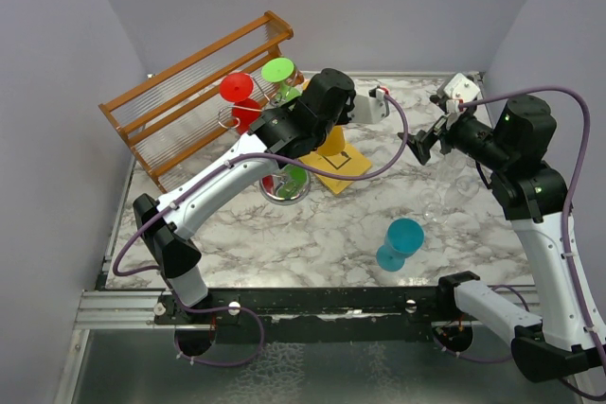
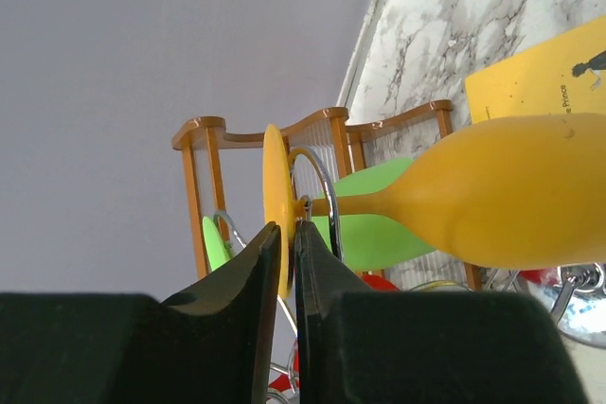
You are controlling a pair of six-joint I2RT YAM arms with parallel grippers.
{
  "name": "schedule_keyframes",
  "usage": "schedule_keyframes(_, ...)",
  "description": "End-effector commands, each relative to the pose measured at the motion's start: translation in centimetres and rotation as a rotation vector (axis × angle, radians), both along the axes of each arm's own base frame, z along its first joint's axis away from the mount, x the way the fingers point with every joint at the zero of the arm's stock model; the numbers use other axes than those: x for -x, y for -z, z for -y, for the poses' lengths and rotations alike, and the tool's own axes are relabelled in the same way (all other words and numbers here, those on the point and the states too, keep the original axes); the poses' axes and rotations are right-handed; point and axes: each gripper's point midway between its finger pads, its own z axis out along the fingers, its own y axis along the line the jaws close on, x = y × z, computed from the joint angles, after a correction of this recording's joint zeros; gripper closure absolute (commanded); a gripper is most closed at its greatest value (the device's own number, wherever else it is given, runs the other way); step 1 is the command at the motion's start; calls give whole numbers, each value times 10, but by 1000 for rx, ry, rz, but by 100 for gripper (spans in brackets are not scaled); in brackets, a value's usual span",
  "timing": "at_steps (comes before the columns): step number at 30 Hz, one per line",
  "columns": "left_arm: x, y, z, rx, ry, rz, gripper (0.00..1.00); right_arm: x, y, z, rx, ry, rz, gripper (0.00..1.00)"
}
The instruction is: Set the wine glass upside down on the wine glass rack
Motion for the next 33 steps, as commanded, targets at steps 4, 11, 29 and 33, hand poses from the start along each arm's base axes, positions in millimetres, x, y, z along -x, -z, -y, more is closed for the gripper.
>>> schedule_keyframes(4,13,-13,-8,55,4,-14,76,3,-4,1,-12,-2,15,0)
schedule_keyframes(11,17,-17,-11,68,6,-15,70,-6,-3,14,8,81,23,0)
schedule_keyframes(29,47,-53,-33,203,44,-5,24,11,87,23,192,44,-205,0)
schedule_keyframes(33,54,-68,-39,278,52,-17,4,44,111,6,211,-132,-316,0)
